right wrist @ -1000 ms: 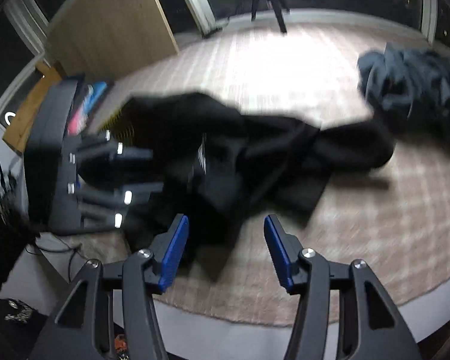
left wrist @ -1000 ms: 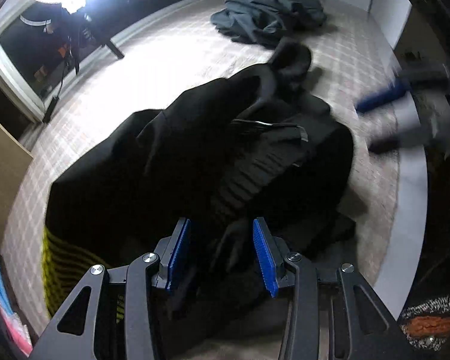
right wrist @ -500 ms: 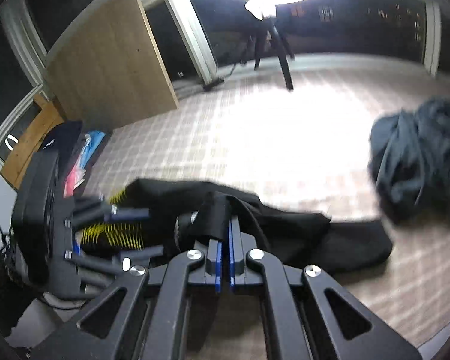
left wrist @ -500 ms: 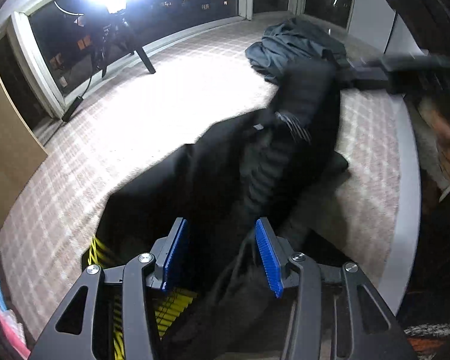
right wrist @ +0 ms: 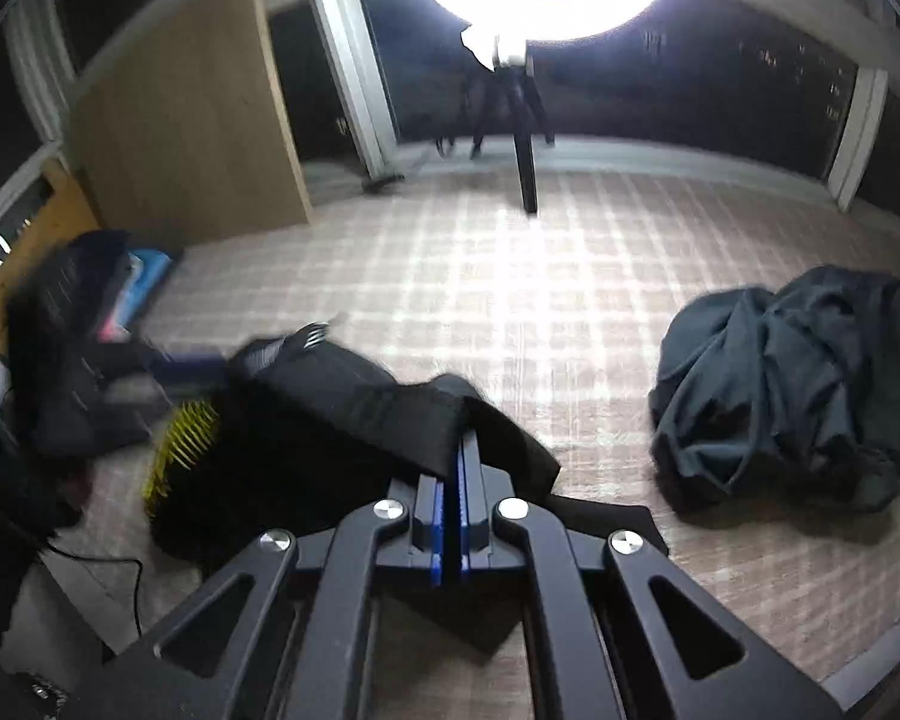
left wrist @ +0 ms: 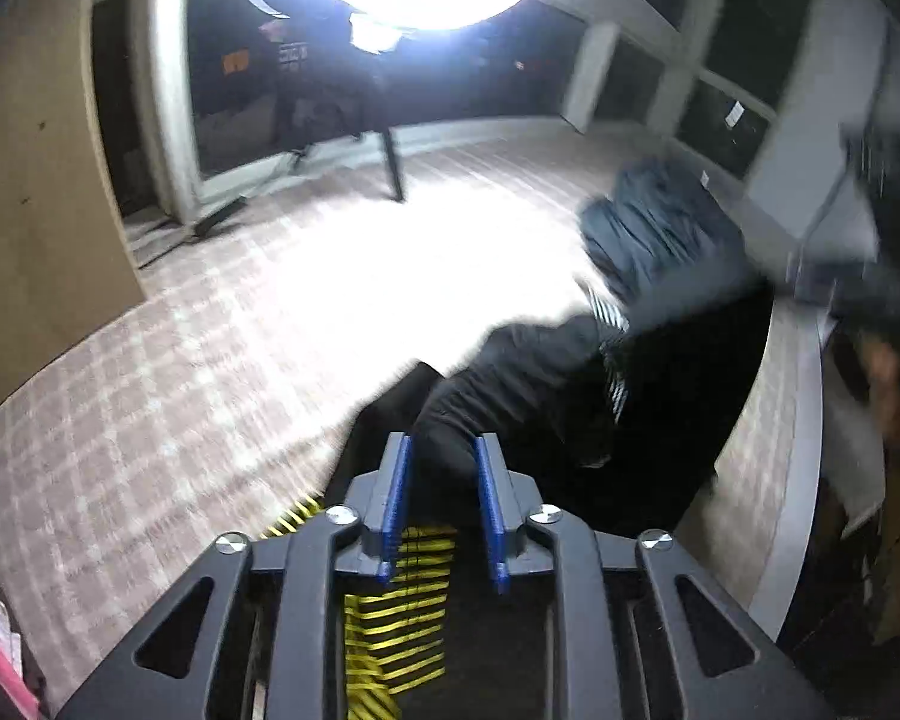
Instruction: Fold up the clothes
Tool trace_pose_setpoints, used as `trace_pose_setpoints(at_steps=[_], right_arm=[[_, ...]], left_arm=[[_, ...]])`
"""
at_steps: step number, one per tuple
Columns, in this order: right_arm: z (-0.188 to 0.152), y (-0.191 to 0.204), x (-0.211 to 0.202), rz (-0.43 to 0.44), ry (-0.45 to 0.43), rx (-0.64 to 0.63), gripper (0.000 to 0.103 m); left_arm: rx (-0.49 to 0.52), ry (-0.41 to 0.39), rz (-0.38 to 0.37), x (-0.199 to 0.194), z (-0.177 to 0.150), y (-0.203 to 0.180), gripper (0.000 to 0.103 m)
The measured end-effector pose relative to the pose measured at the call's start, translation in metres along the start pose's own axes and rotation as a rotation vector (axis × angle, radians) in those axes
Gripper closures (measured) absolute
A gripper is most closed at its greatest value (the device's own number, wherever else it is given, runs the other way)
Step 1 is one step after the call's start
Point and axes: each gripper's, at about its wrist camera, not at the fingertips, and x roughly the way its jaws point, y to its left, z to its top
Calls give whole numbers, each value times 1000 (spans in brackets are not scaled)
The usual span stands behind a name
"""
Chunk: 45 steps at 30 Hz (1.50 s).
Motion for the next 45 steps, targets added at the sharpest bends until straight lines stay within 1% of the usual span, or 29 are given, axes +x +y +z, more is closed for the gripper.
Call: trace_pose_setpoints(at_steps=[2,4,5,6,7,8,9,10,11,13,14,16,18,20,22,23,25,27,29,30,31,32,33,35,37,39,42,45], right_arm=[[-2,-3,29,-12,48,15,99],[-5,-6,50,-40,99,44,96],[-8,-8,53,-33,110,69,95],[-11,-11,50,-7,104,90,92],[-16,-13,46,15,93,100,84],[-20,-14,40,34,81,105,80],[-24,-15,35,42,73,114,75],[-27,-16,31,45,66,124,75],[-30,-18,27,47,60,134,75],[-39,-22,24,88,57,178,75],[-44,-22,24,103,59,197,75],[-50,-19,25,59,65,174,75],[-55,-14,26,6,67,134,75],[-55,-9,25,-32,63,70,74],[-55,-8,30,-36,84,39,57],[-55,-8,34,-40,100,33,56],[-56,-9,42,-37,129,38,57],[-58,-8,49,-22,151,45,56],[-60,-5,56,-21,158,47,57],[-61,-4,58,-21,158,46,57],[-61,-4,59,-21,158,44,68],[-60,-4,59,-27,153,42,78],[-59,-5,57,-41,145,43,97],[-54,-13,44,-47,97,68,97],[-48,-23,26,-41,33,99,99],[-42,-28,11,-37,-2,101,99],[-28,-23,-4,-44,-28,40,99],[-13,-16,-6,-61,-36,-12,99]], left_arm=[[-37,25,33,9,14,19,96],[-80,53,64,10,18,34,97],[-82,49,54,3,15,33,97],[-77,39,36,-7,11,30,96],[-73,29,17,-17,7,27,88],[-41,26,13,-26,2,20,82],[9,41,18,-26,-5,10,69],[61,61,26,-24,-13,-1,57],[114,80,33,-22,-20,-13,54],[217,128,57,-13,-35,-32,53],[263,166,85,-2,-43,-41,53],[289,227,123,12,-60,-48,53],[248,236,149,10,-76,-49,53],[239,226,185,4,-91,-50,53],[254,219,234,1,-104,-53,53],[274,227,264,4,-109,-55,53],[293,241,299,12,-109,-56,53],[334,229,340,21,-105,-57,53],[338,243,351,27,-97,-51,68],[315,247,339,27,-91,-46,84],[285,249,321,25,-84,-39,89],[253,237,303,20,-77,-32,92],[219,218,290,12,-70,-25,96],[150,171,283,-7,-56,-8,98],[64,123,256,-28,-45,9,99],[-32,81,187,-49,-36,25,99],[-91,35,176,-67,-25,35,99],[-107,25,176,-74,-20,37,99]])
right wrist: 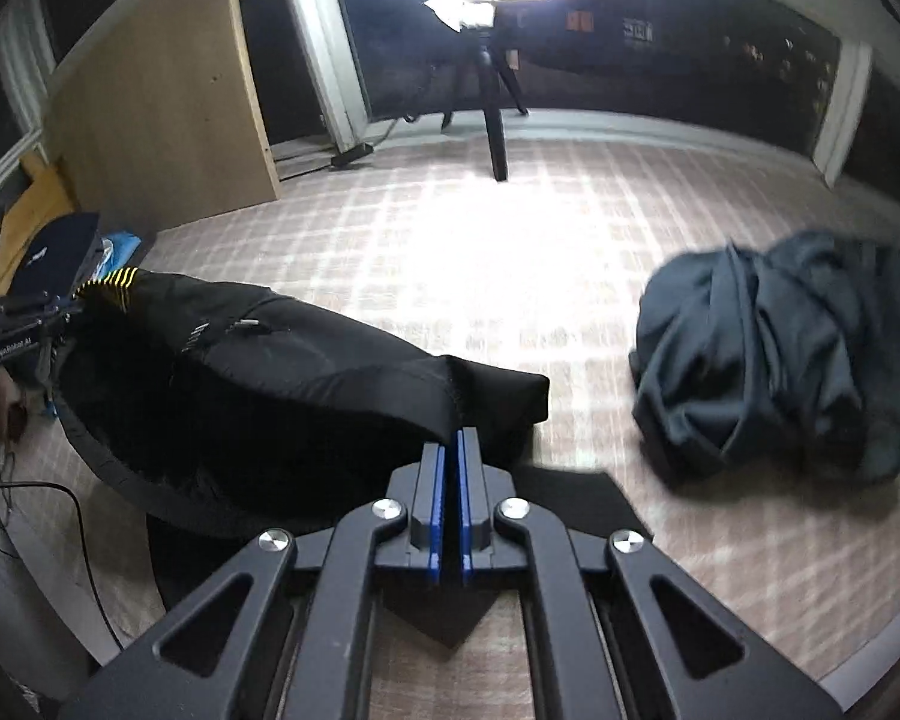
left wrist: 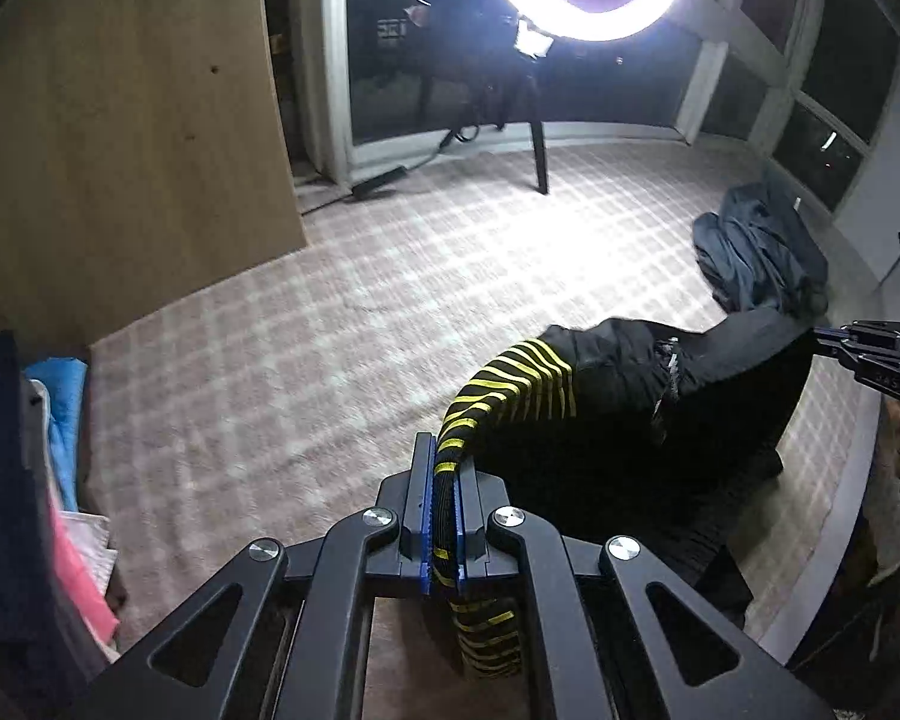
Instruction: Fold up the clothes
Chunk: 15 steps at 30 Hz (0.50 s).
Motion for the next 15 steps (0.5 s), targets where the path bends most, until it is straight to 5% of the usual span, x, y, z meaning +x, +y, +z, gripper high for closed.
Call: trace_pose_setpoints(at_steps=[4,10,15], right_arm=[[44,6,-22,-7,-65,-37,100],[159,30,-159,-71,-403,-121,100],[176,59,-267,-99,-603,-188,100]], left_arm=[[14,-58,18,-35,43,7,99],[69,-326,115,-176,141,18,99],[189,-474,190,-283,155,-12,99]])
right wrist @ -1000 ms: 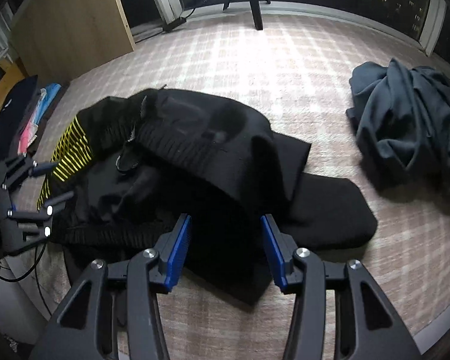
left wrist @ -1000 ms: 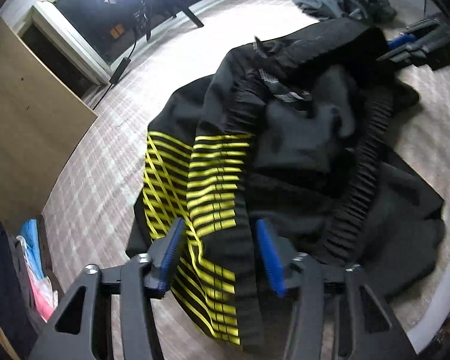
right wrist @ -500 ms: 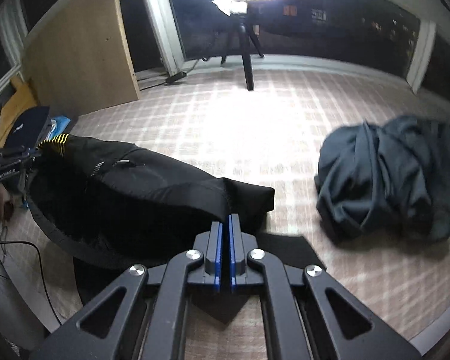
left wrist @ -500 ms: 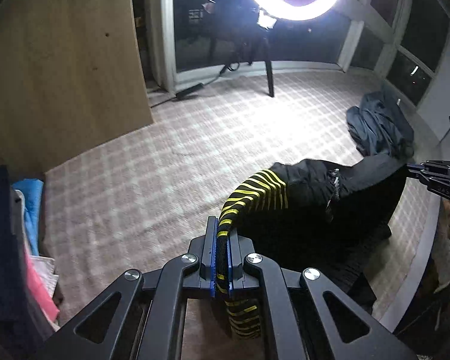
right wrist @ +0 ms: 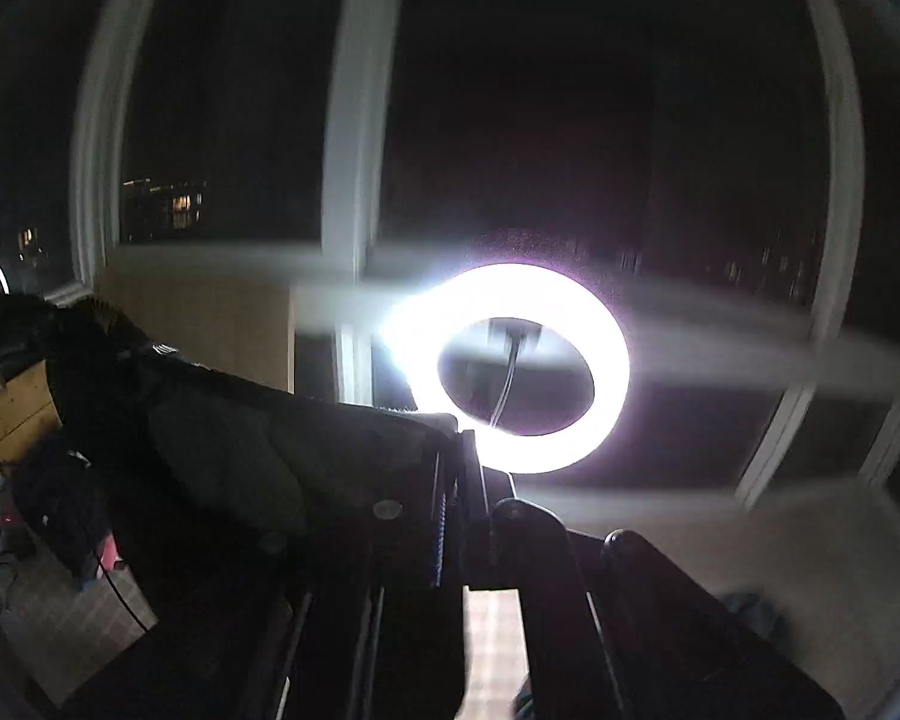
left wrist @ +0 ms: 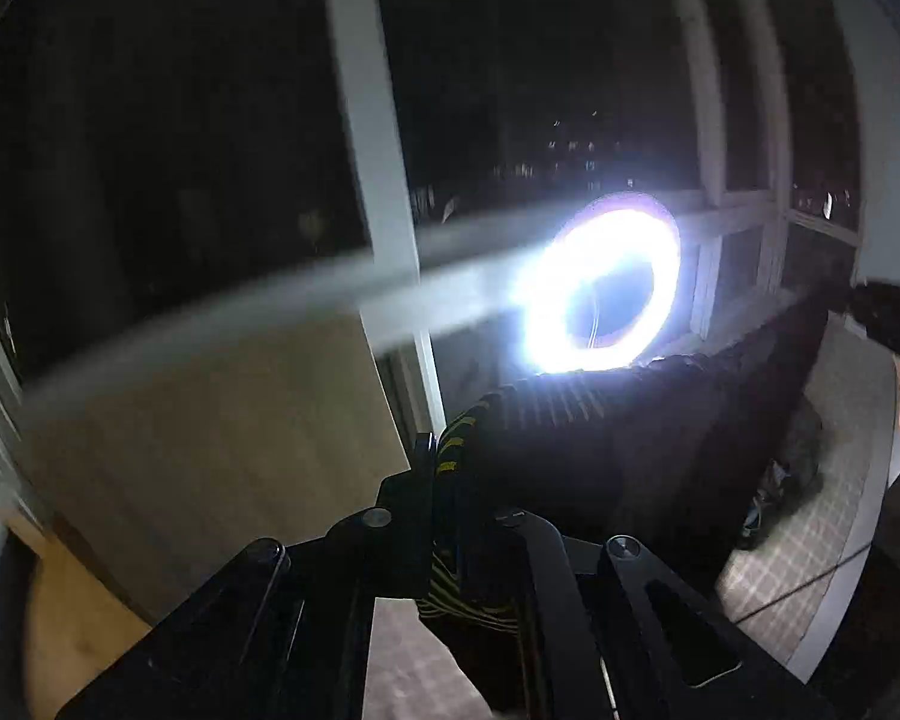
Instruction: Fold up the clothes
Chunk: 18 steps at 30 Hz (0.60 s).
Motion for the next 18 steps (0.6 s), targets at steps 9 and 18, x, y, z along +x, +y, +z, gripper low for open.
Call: trace_pose_setpoints(at_steps=[9,18], right_arm=[[-151,17,-23,102,254,86,99],[-371,52,64,145,768,172,99]], left_arm=[[56,356,-166,17,-140,-43,96],[-41,826,-211,130,-361,-102,87]])
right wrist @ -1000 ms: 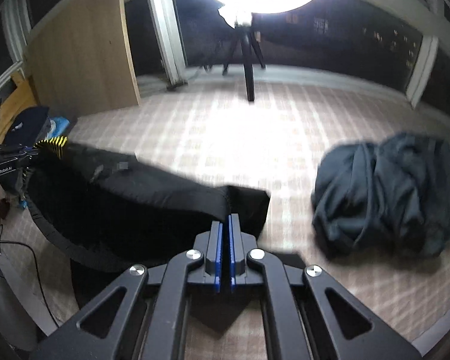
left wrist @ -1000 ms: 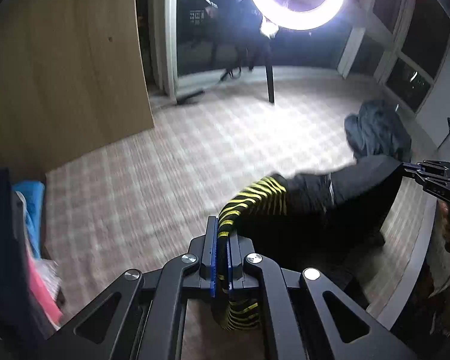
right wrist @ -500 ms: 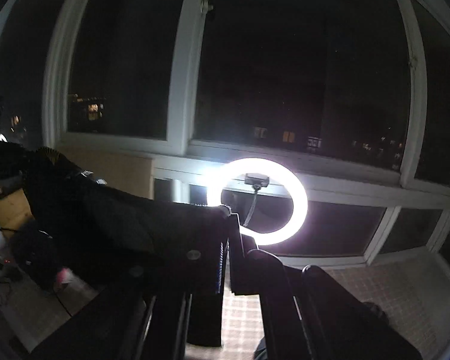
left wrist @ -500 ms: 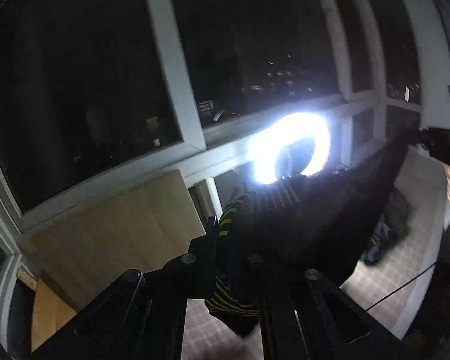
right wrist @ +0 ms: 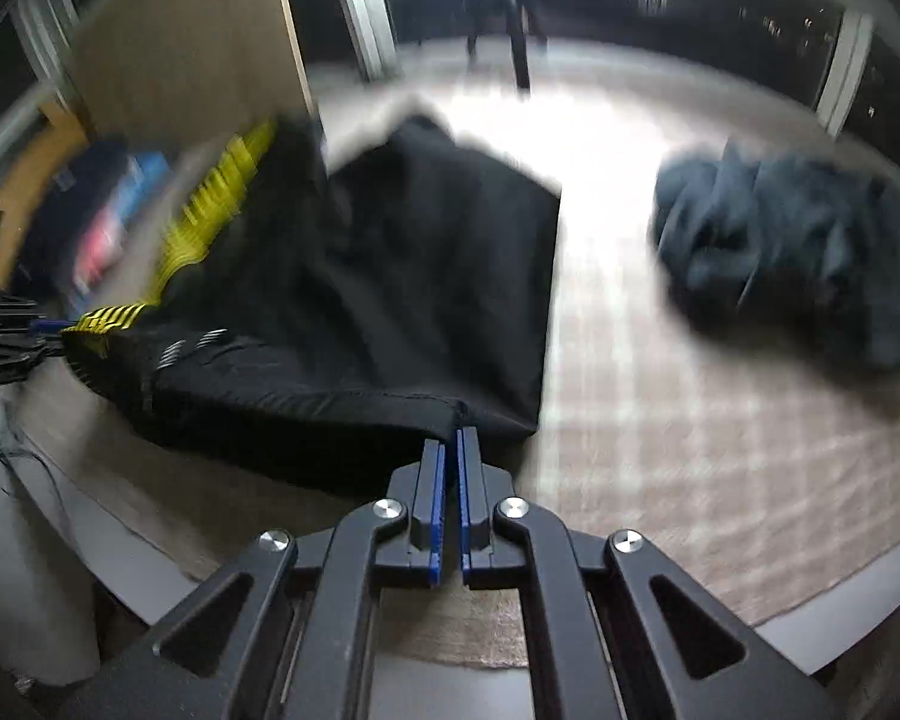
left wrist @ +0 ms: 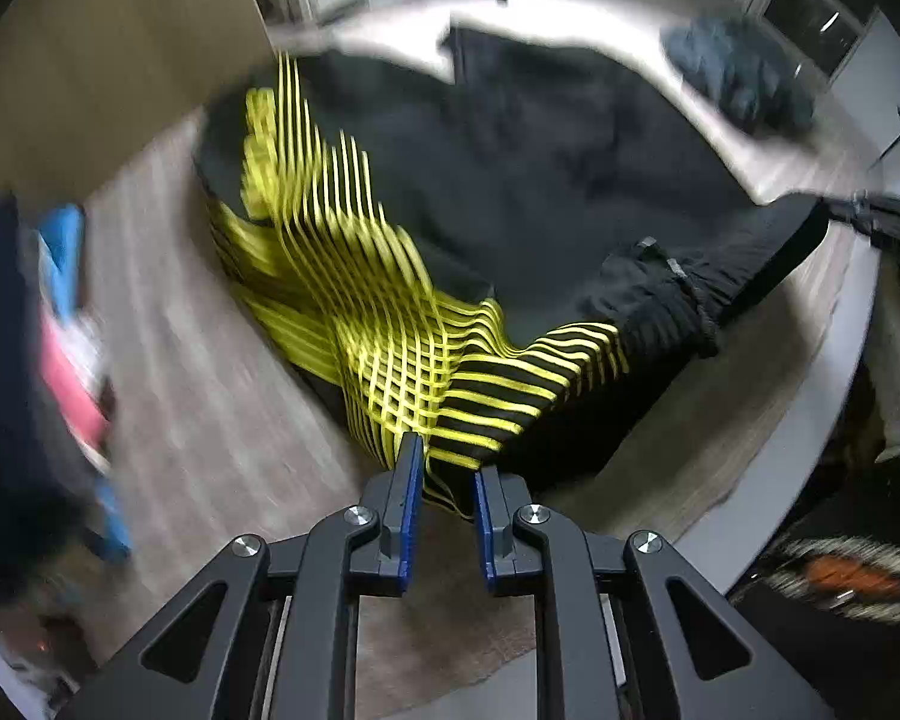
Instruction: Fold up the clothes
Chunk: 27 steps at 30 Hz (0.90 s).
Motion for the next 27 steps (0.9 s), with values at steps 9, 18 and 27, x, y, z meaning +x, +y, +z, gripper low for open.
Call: trace_pose_setpoints(at_steps=[9,18,27], right_arm=[[7,-1,7,33,3,-42,99],[50,4,-2,29,-85,-100,99],[100,-14,47,4,-58,-27,99]], left_arm=[[-111,-41,1,11,-42,-3,75],[-178,-128,26,24,34,12,73],[-299,-172,72,8,33,47,75]])
